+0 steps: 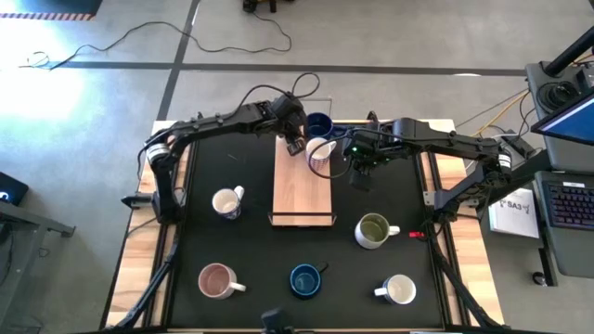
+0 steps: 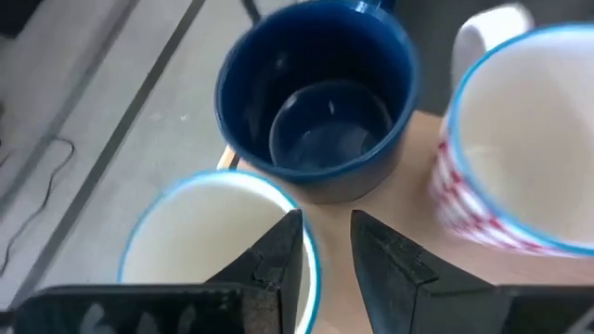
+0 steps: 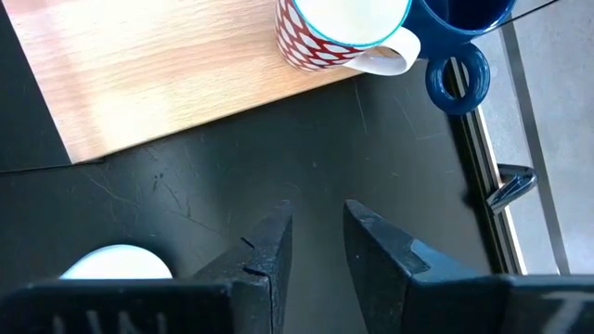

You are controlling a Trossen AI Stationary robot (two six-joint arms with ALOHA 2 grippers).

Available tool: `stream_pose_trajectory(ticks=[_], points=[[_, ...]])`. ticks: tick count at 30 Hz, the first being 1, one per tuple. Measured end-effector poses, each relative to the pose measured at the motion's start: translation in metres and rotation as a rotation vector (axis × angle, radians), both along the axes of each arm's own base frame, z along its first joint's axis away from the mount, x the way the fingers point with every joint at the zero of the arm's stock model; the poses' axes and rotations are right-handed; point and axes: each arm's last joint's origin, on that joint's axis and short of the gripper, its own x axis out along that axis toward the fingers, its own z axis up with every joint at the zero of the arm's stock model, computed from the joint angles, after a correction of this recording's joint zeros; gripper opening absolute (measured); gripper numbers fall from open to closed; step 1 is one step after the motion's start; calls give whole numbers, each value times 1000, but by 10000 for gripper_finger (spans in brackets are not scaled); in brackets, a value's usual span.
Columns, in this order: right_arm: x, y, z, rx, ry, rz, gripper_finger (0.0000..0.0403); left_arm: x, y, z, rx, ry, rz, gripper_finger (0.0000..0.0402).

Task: Place coffee mugs
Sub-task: Put the left blue patterned mug on the shelf

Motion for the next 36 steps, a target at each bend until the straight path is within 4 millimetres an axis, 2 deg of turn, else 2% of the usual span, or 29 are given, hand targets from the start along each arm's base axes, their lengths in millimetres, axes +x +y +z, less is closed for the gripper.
stream_pose_trajectory(ticks=[9,18,24,29,36], points=[[-1,0,0,5,11,-9,87,-8,-7,20,-55,108,10,76],[-2,0,-1,6,19,-7,89,-21,-27,33,-140,216,28,76],[-4,1,-3,9,33,-7,84,-45,-46,44,-224,278,105,76],[-8,1,-4,9,34,-7,90,-72,-76,50,-280,291,169,76],[-21,4,-15,15,56,-14,87,-122,-142,34,-360,217,247,76]])
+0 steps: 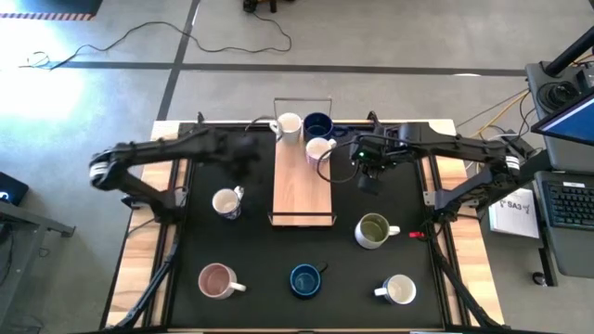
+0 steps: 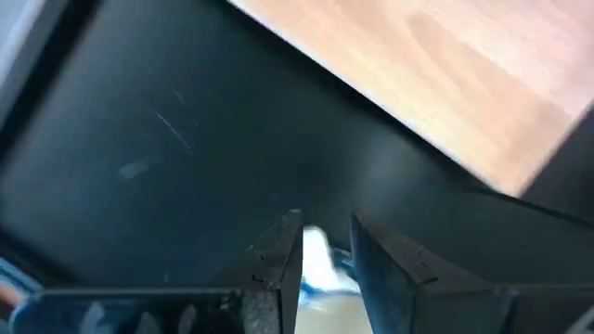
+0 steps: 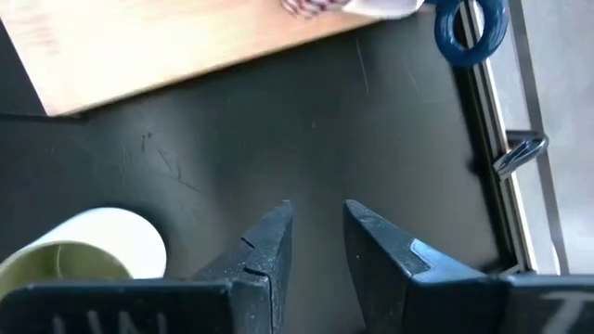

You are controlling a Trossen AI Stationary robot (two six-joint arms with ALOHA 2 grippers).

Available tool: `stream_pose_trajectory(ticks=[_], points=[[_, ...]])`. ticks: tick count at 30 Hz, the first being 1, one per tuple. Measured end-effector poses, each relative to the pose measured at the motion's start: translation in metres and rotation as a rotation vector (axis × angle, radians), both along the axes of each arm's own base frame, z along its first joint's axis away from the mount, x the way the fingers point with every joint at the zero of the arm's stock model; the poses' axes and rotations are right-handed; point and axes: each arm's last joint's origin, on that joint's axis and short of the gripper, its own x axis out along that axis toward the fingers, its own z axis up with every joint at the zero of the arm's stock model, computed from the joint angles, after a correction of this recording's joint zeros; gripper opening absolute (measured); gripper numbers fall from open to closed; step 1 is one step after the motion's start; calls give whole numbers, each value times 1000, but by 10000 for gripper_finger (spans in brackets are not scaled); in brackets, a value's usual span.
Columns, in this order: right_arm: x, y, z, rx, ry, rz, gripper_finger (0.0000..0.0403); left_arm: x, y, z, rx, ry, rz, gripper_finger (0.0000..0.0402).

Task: Place coffee mugs
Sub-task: Put the left blue patterned mug on the shelf

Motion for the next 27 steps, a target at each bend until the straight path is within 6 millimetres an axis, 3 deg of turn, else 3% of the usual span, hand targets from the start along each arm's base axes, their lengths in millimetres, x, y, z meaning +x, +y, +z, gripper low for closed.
stream_pose_trajectory(ticks=[6,11,20,27], points=[[-6,1,-8,5,-27,-8,84,-30,-45,-22,-73,-63,96,76],[-10,2,-11,8,-39,-20,87,-43,-65,-32,-91,-69,153,76],[-11,2,-13,10,-33,-24,89,-36,-89,-45,-96,-15,111,76],[-11,2,-13,9,-35,-22,93,-28,-93,-59,-56,77,98,76]])
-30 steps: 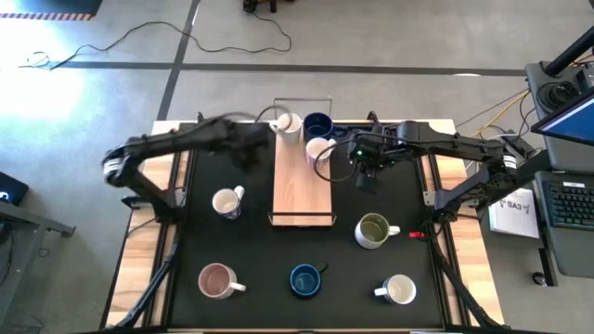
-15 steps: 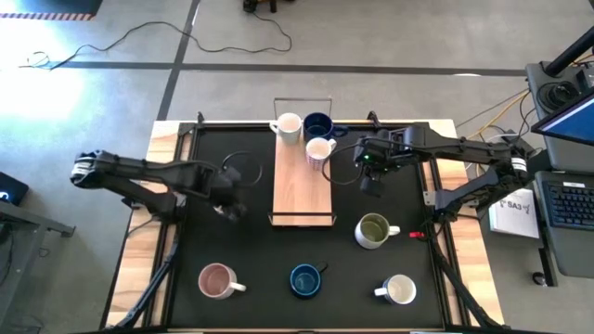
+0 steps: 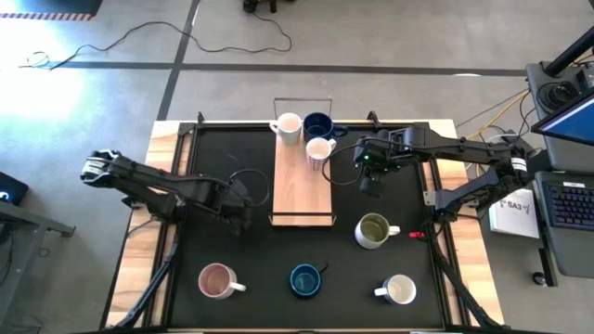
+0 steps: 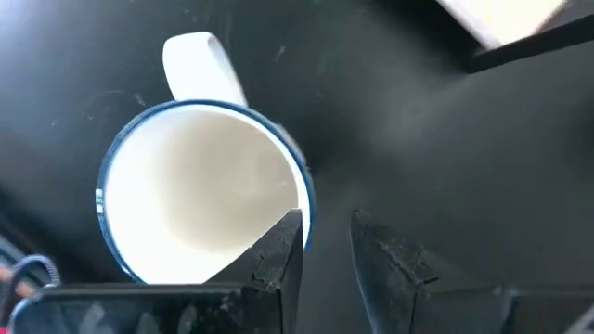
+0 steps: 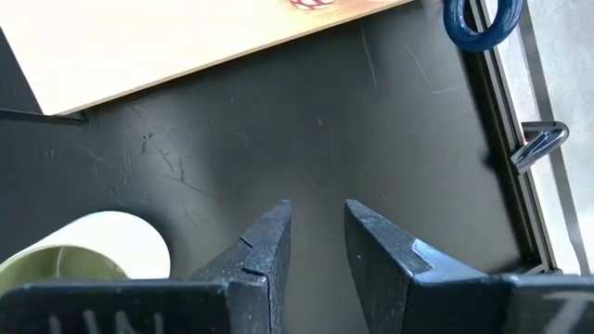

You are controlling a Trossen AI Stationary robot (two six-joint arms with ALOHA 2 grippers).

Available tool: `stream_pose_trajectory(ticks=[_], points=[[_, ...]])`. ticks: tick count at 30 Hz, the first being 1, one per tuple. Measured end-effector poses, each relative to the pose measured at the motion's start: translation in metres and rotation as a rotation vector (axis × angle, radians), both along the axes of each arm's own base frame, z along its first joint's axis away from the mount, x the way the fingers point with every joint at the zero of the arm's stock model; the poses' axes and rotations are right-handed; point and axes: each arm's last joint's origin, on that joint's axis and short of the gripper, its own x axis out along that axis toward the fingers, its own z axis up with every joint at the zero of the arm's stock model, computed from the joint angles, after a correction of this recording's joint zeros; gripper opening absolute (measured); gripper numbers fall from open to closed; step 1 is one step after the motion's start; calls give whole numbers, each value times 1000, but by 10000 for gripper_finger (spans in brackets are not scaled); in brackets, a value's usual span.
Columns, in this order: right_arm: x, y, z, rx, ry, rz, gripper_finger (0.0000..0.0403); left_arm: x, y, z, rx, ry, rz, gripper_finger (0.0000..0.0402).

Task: Place coffee mugs
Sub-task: Put the left blue patterned mug on the shelf

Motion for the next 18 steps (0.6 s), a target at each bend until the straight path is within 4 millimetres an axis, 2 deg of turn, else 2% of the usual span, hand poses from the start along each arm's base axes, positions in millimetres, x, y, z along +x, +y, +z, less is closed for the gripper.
stream_pose_trajectory(ticks=[11,18], points=[[0,0,0,0,-2,0,91,11,-1,-15,45,71,-28,72],[0,0,0,0,-2,0,90,15,1,-21,42,92,-4,12]])
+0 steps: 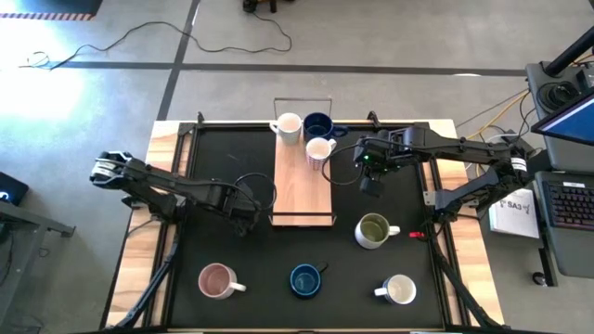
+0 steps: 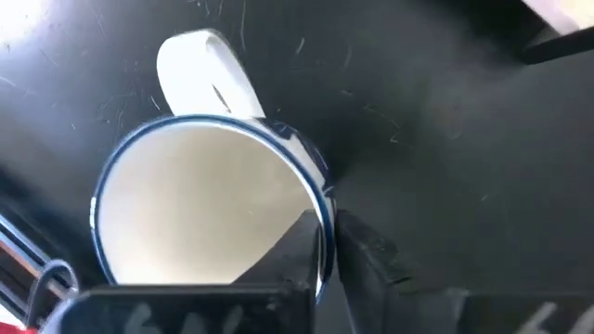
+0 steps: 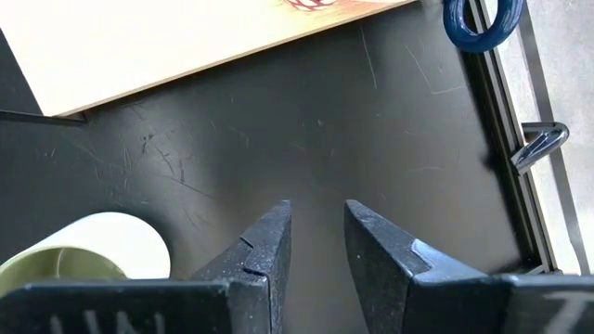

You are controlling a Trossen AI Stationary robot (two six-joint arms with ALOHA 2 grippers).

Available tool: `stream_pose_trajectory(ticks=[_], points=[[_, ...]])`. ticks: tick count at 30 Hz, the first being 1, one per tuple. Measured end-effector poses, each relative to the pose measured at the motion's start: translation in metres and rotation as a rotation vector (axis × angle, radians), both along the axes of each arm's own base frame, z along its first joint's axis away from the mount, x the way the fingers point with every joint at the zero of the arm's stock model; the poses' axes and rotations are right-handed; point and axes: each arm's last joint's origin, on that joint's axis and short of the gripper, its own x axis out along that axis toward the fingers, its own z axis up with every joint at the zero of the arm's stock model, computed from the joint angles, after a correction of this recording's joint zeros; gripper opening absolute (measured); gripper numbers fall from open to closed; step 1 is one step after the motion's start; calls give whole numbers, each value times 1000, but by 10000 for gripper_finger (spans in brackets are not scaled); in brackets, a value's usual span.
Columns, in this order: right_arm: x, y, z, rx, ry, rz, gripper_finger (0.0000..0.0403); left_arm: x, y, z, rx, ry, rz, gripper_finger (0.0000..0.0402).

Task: Place coffee mugs
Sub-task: Put the left blue patterned mug on the shelf

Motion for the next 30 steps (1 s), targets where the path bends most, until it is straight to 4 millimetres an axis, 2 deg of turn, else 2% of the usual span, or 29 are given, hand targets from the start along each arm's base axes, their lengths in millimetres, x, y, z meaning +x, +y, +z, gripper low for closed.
stream_pose_trajectory(ticks=[7,11,16,23,27,30], points=[[0,0,0,0,0,0,84,3,4,1,-6,-23,18,8],[0,0,0,0,-1,0,84,6,16,3,-12,-44,83,5],[0,0,0,0,-1,0,84,13,39,11,-9,-97,159,6],[0,0,0,0,0,0,84,19,81,23,-1,-172,285,6],[0,0,0,-1,1,2,84,20,104,20,-46,-163,373,6],[0,0,0,-3,3,9,84,23,122,17,7,-154,426,6]])
